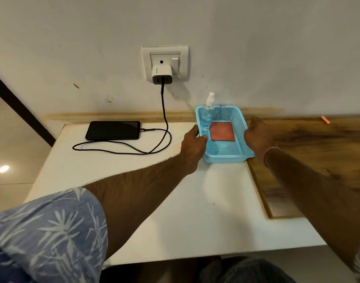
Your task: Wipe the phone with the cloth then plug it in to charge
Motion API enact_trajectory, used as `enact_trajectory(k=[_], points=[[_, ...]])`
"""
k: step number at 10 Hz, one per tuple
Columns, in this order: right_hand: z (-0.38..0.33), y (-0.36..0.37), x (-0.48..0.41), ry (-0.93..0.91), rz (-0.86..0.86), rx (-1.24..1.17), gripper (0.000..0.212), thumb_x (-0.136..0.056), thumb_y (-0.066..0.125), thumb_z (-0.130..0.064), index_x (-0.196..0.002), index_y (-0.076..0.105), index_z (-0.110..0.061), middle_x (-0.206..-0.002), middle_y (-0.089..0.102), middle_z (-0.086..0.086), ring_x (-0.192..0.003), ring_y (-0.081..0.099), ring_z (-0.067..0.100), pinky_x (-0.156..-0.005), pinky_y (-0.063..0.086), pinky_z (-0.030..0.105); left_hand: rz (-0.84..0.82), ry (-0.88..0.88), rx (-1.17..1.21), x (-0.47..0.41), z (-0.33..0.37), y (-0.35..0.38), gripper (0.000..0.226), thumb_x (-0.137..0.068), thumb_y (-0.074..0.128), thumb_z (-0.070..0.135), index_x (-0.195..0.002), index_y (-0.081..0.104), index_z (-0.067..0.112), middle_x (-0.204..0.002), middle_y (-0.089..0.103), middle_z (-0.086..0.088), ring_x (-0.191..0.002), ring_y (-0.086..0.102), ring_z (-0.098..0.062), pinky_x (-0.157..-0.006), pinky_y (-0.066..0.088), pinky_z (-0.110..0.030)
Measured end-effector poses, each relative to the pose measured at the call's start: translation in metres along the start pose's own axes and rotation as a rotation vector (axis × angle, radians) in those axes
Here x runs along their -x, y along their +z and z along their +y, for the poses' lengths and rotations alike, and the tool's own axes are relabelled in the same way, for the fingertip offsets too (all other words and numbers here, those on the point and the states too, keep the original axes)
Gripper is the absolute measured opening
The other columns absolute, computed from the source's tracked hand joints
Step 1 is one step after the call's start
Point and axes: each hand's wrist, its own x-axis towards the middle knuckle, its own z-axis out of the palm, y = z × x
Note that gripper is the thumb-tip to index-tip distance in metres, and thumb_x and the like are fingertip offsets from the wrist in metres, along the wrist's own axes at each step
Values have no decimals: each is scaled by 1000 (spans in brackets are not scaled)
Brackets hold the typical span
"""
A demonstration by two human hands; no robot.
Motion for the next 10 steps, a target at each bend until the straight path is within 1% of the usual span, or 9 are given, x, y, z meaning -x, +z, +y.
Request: enact_trajectory(k=[1, 2, 3, 4, 6, 7, 8, 9, 10], points=[[8, -1, -3, 155, -115, -202, 34, -95, 43, -14, -120, 61, -29, -105, 70, 3, -82, 69, 27, -70, 60, 46, 0, -4, 38, -1, 3, 3, 25, -101, 50, 8, -111, 65, 25, -101, 70, 5, -90, 66, -11, -66, 53, -22], [9, -1, -6, 176, -109, -229, 34, -97, 45, -17, -122, 60, -35, -101, 71, 0, -81, 70, 27, -74, 59, 50, -1, -2, 45, -2, 2, 5, 24, -101, 50, 9, -108, 64, 28, -96, 68, 9, -86, 65, -7, -61, 51, -18], [7, 0, -9, 187, -104, -291, 35, -97, 45, -16, -119, 62, -36, -93, 71, -3, -76, 70, 23, -61, 60, 40, -1, -2, 66, -7, 2, 7, 29, -101, 48, 7, -105, 64, 31, -94, 67, 11, -87, 65, -7, -63, 51, -19], [6, 1, -10, 189, -95, -305, 35, -97, 44, -15, -119, 62, -35, -90, 70, -4, -72, 69, 21, -50, 54, 28, 2, -8, 68, -8, 1, 8, 30, -101, 47, 7, -105, 64, 32, -97, 68, 10, -90, 65, -9, -67, 53, -22], [2, 0, -7, 180, -106, -307, 35, -99, 44, -14, -123, 61, -33, -96, 68, -1, -76, 68, 23, -55, 55, 30, 6, 6, 69, -9, 3, 7, 29, -101, 47, 8, -109, 64, 30, -99, 68, 8, -92, 65, -10, -70, 54, -24], [-1, -4, -4, 175, -126, -285, 34, -97, 45, -11, -124, 59, -27, -104, 69, 4, -84, 68, 28, -70, 60, 43, -11, 3, 35, -6, 4, 5, 29, -101, 45, 7, -122, 62, 19, -114, 69, -1, -104, 66, -19, -86, 58, -35], [-2, -9, 3, 117, -104, -231, 32, -95, 52, -14, -126, 57, -19, -113, 66, 4, -89, 68, 31, -79, 58, 48, -16, -14, -33, 1, 5, 1, 40, -103, 46, 14, -143, 49, 15, -135, 62, -5, -119, 61, -24, -96, 52, -34], [-15, -13, 24, -98, -18, 24, 37, -90, 58, -17, -126, 56, -11, -114, 65, 11, -96, 64, 34, -82, 54, 39, -25, 24, -184, 15, 6, -15, 59, -106, 46, 29, -159, 23, 15, -160, 37, -5, -143, 41, -26, -107, 37, -32], [-26, -12, 50, -251, 29, 178, 37, -88, 58, -13, -125, 56, -9, -118, 63, 17, -104, 61, 36, -85, 48, 33, -29, 107, -377, 39, 9, -32, 61, -107, 44, 35, -159, 22, 13, -161, 35, -9, -145, 38, -27, -116, 32, -36]])
